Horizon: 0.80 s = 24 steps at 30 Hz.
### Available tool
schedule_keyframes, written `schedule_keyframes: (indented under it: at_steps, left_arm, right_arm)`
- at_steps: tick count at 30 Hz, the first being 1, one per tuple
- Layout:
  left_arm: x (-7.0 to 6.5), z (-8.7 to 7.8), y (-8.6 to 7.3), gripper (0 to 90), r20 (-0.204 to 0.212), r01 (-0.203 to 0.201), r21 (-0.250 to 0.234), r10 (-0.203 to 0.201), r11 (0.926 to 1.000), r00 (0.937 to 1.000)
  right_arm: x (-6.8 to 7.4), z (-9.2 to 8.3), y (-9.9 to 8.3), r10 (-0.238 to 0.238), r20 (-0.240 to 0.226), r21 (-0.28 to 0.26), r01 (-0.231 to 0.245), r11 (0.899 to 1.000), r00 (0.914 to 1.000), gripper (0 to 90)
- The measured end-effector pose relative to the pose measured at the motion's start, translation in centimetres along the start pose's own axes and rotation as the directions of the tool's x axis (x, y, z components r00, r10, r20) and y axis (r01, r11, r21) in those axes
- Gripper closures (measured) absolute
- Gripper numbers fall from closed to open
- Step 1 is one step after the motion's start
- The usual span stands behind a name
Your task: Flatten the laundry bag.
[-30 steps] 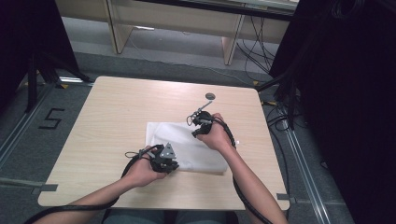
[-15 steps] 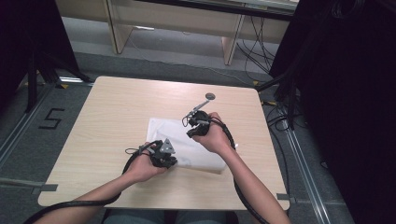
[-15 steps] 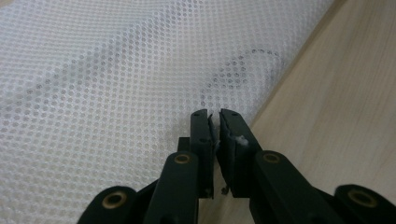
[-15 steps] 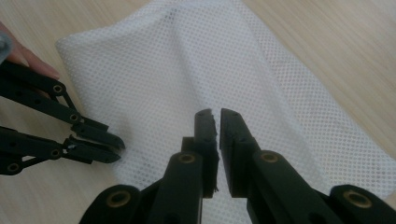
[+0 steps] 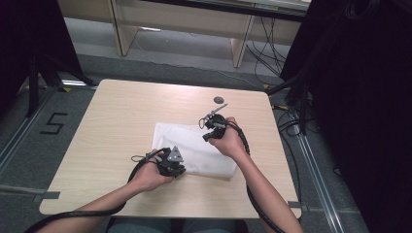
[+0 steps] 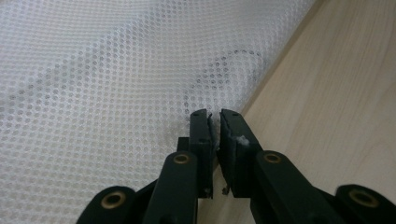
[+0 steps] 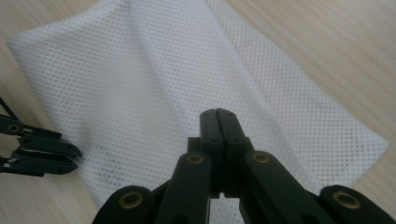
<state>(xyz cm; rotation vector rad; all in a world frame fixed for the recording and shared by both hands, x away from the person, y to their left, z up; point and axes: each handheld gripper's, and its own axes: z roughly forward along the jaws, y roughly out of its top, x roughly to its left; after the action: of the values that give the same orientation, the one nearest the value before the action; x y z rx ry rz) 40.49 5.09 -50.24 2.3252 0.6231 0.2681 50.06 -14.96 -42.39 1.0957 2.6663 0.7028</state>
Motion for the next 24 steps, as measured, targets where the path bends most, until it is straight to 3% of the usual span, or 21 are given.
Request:
schedule_keyframes:
  at_steps: [2, 3, 4, 7, 8, 10, 12, 16, 19, 24]
  left_arm:
    - [0.0, 0.1, 0.0, 82.6, 0.0, 0.005, -0.005, -0.005, 1.0, 1.0]
    - [-0.1, 0.1, 0.0, 82.6, 0.0, 0.007, -0.001, -0.007, 1.0, 1.0]
    - [-0.1, 0.0, 0.0, 82.6, -0.001, 0.004, 0.0, -0.004, 1.0, 1.0]
    - [-0.1, 0.1, 0.0, 82.5, 0.003, 0.002, 0.005, -0.002, 1.0, 1.0]
    - [0.0, 0.1, 0.0, 82.5, 0.0, -0.004, 0.007, 0.004, 1.0, 1.0]
    - [-0.1, 0.2, -0.1, 82.6, 0.0, 0.009, 0.002, -0.009, 1.0, 1.0]
    - [-0.1, 0.2, -0.1, 82.7, 0.001, 0.007, -0.002, -0.007, 1.0, 1.0]
    - [-0.1, 0.2, -0.2, 82.6, -0.004, 0.006, 0.0, -0.006, 1.0, 1.0]
    - [-0.1, 0.2, -0.2, 82.7, -0.008, 0.007, 0.0, -0.007, 1.0, 0.9999]
    - [0.0, 0.1, -0.1, 82.7, -0.023, -0.018, 0.008, 0.018, 0.9998, 0.9996]
  right_arm:
    - [-0.2, 0.3, -0.1, 0.005, 0.003, -0.001, -0.005, 1.0, 1.0, 88.1]
    - [-0.6, 0.5, -0.2, 0.005, 0.007, 0.006, -0.005, 1.0, 1.0, 82.3]
    - [-1.3, 1.4, -0.2, 0.038, 0.014, 0.013, -0.038, 0.999, 0.9992, 67.5]
    - [-1.9, 2.1, -0.1, 0.041, 0.051, 0.018, -0.042, 0.999, 0.9978, 61.4]
    - [-2.5, 2.7, -0.1, 0.005, 0.057, 0.005, -0.005, 1.0, 0.9984, 57.5]
    - [-3.0, 3.6, -0.2, 0.029, 0.066, 0.011, -0.03, 0.999, 0.9974, 49.3]
    - [-3.6, 4.5, -0.4, 0.031, 0.061, 0.023, -0.033, 0.999, 0.9976, 47.4]
    - [-4.0, 5.7, -0.9, 0.035, 0.042, 0.068, -0.038, 0.997, 0.9985, 52.9]
    - [-3.8, 5.9, -1.0, 0.038, 0.016, 0.077, -0.039, 0.996, 0.9992, 69.8]
    - [-2.8, 5.4, -0.7, 0.02, 0.004, 0.148, -0.02, 0.989, 0.9998, 88.4]
